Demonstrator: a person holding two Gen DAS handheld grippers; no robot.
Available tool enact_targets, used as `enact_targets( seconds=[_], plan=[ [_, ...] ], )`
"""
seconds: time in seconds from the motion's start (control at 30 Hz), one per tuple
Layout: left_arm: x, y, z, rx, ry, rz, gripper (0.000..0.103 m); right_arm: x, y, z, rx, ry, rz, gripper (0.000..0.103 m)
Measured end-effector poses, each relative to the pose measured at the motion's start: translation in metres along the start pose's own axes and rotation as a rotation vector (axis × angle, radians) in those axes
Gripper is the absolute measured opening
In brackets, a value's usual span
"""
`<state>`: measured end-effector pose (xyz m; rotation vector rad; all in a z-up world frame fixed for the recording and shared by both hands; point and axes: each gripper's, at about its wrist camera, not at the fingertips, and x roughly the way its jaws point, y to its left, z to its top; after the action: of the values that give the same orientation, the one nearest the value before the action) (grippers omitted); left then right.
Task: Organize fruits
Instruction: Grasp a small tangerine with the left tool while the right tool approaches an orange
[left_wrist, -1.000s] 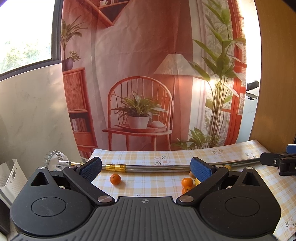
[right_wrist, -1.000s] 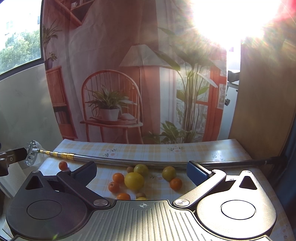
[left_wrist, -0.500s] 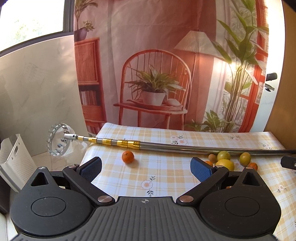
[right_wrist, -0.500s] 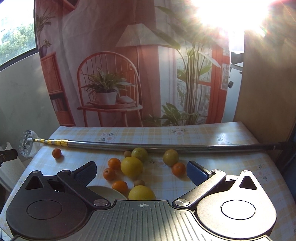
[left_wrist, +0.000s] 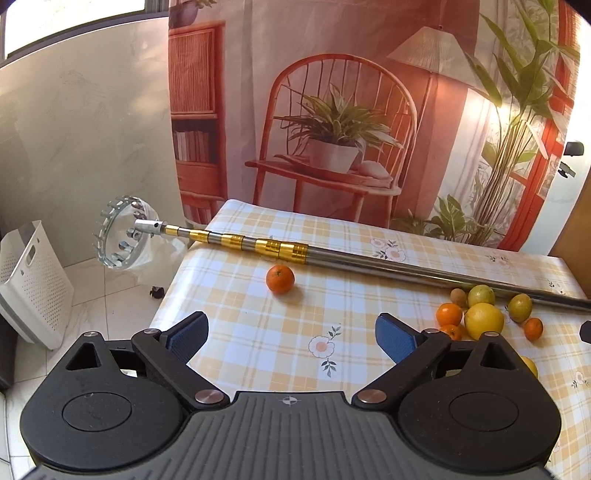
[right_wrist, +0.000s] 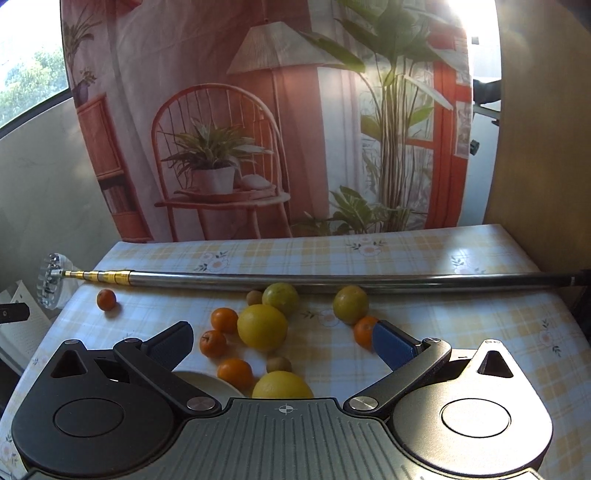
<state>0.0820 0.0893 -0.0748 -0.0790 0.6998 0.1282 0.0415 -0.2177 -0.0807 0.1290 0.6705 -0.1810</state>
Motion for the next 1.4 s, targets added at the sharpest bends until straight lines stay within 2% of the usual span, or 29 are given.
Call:
enact_targets(
  seconds=[0.17, 0.33, 0.57, 0.7, 0.87, 1.0, 1.1, 1.23, 1.4],
  plan=[
    [0.000, 0.004, 0.016, -0.008, -0.025, 0.004, 0.097, 0.011, -0.008, 0.012, 0.005, 0.004, -0.009, 0.103],
    [0.011, 0.011, 0.027, -0.037, -0.001, -0.015, 0.097, 0.027, -0.014, 0.014, 0.020, 0.041, -0.030, 0.103],
    [0.053, 0.024, 0.032, -0.103, 0.057, -0.069, 0.095, 0.053, -0.023, 0.015, 0.046, 0.089, -0.054, 0.103],
    [0.084, 0.025, 0.029, -0.110, 0.045, -0.101, 0.091, 0.068, -0.025, 0.018, 0.042, 0.101, -0.077, 0.103],
    [0.130, 0.012, 0.027, -0.028, 0.048, -0.070, 0.088, 0.082, -0.033, 0.021, 0.073, 0.106, -0.082, 0.103],
    [0.165, 0.003, 0.025, 0.054, 0.066, -0.029, 0.080, 0.092, -0.042, 0.020, 0.097, 0.125, -0.092, 0.103],
    [0.187, 0.000, 0.024, 0.083, 0.079, -0.012, 0.080, 0.100, -0.046, 0.018, 0.115, 0.143, -0.101, 0.102],
    [0.207, 0.004, 0.022, 0.065, 0.120, -0.017, 0.078, 0.106, -0.052, 0.016, 0.131, 0.154, -0.103, 0.102],
    [0.219, 0.015, 0.016, -0.016, 0.155, -0.028, 0.077, 0.113, -0.054, 0.015, 0.137, 0.168, -0.099, 0.102]
  ],
)
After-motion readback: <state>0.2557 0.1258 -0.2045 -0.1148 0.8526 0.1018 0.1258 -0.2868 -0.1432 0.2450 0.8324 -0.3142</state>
